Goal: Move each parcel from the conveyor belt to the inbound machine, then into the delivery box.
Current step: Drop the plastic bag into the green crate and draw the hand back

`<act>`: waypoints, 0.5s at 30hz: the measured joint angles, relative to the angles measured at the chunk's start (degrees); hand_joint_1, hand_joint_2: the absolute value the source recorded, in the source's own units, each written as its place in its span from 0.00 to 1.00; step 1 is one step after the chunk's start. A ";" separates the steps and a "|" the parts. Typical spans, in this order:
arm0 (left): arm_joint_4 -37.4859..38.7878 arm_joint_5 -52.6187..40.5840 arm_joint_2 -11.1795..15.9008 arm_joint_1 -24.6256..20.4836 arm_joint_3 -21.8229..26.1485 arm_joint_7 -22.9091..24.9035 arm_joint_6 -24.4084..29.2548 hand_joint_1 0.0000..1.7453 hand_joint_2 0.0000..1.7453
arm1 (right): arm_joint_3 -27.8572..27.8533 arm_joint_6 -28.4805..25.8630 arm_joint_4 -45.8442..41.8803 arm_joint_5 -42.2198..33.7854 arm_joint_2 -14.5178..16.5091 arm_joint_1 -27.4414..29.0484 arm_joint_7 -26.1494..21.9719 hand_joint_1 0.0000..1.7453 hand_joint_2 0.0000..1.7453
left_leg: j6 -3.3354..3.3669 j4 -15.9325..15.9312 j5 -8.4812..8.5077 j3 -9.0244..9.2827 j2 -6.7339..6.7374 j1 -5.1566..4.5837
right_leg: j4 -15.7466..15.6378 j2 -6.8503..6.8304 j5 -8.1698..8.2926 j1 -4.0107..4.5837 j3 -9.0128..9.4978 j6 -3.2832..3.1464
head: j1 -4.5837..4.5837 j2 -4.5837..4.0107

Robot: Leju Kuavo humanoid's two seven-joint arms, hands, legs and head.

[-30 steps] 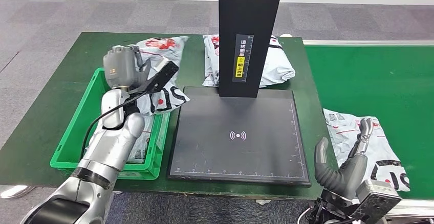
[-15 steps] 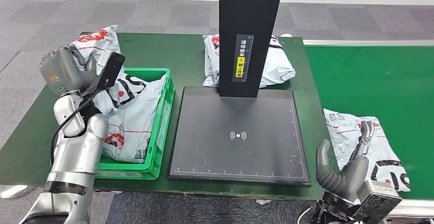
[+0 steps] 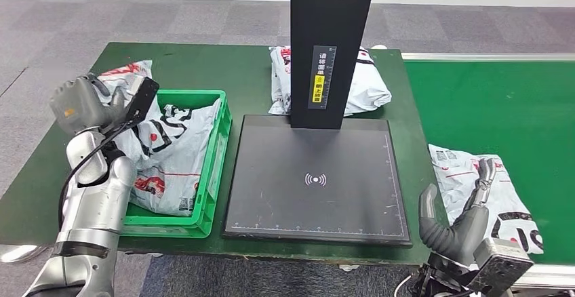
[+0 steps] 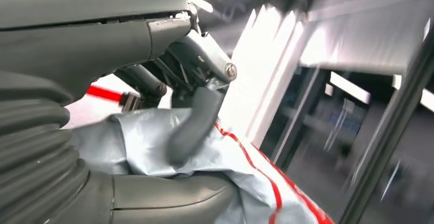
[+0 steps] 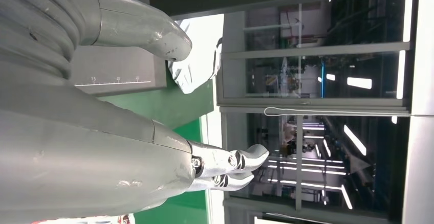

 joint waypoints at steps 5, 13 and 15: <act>4.93 0.84 -1.44 -0.48 -0.86 -1.28 -5.13 0.00 0.00 | 0.00 0.84 0.00 0.95 0.02 -0.25 0.61 0.00 1.00 | 0.00 0.02 0.00 -0.01 0.01 -0.02 | 0.00 0.02 0.01 -0.02 0.00 0.01 | 0.00 -0.01; 11.39 5.12 -3.82 -0.69 -4.27 -4.28 -12.60 0.00 0.00 | 0.00 1.57 0.00 1.31 0.02 -0.40 1.09 0.00 1.00 | 0.02 0.02 -0.03 -0.01 0.01 -0.04 | -0.02 0.02 0.00 -0.03 0.00 0.01 | 0.00 0.00; 13.24 6.54 -4.21 -0.72 -4.79 -5.10 -13.94 0.00 0.00 | 0.00 1.55 0.00 1.32 0.02 -0.35 1.17 0.00 1.00 | 0.02 0.02 -0.03 -0.01 0.02 -0.04 | -0.02 0.02 0.00 -0.03 -0.01 0.01 | 0.00 0.00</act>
